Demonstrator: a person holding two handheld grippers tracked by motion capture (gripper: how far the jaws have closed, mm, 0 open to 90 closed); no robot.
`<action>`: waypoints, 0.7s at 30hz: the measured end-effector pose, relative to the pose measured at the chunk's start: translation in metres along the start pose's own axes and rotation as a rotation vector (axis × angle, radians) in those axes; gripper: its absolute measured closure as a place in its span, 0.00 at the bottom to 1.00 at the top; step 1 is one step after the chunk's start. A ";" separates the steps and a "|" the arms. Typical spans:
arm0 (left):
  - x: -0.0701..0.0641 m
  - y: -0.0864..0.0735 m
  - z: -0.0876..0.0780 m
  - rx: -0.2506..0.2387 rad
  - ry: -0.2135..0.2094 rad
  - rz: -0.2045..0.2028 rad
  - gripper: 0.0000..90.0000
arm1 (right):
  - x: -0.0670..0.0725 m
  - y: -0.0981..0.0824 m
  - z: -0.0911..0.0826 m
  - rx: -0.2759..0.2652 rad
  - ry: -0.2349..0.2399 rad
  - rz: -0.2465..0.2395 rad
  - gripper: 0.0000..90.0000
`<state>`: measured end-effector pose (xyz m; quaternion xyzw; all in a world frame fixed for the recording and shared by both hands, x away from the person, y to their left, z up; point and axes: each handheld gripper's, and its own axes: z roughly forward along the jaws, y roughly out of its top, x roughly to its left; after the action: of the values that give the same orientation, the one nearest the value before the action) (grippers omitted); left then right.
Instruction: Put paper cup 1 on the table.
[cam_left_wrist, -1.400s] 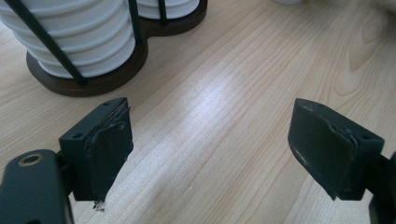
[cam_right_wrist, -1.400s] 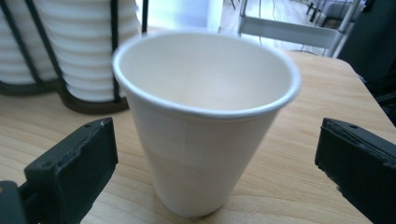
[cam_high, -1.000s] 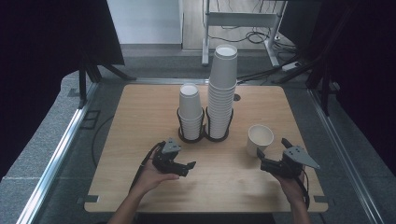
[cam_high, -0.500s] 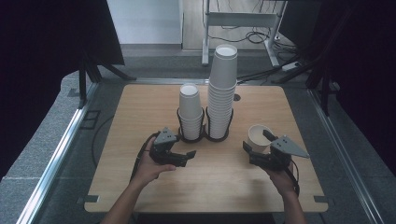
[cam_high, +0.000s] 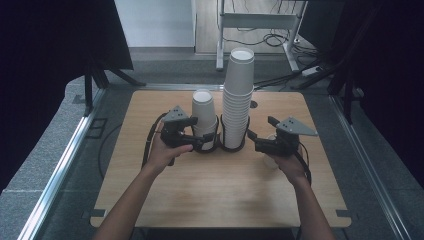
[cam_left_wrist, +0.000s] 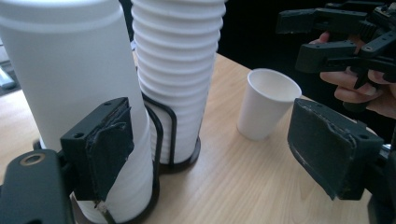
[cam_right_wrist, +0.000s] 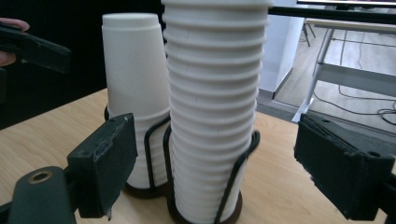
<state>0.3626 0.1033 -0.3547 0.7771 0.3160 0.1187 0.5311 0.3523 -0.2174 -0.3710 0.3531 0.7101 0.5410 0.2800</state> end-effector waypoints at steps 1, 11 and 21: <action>0.000 0.004 0.001 -0.002 -0.002 0.002 0.16 | 0.000 0.005 0.003 0.002 -0.002 -0.002 0.14; 0.012 0.053 0.013 -0.043 -0.023 0.009 0.15 | -0.004 0.043 0.041 0.031 0.086 0.009 0.11; 0.030 0.087 0.032 -0.046 -0.008 0.022 0.12 | -0.023 0.057 0.069 0.006 0.131 0.025 0.08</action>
<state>0.4343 0.0775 -0.2941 0.7685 0.3024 0.1289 0.5489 0.4308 -0.1869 -0.3330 0.3265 0.7240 0.5643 0.2251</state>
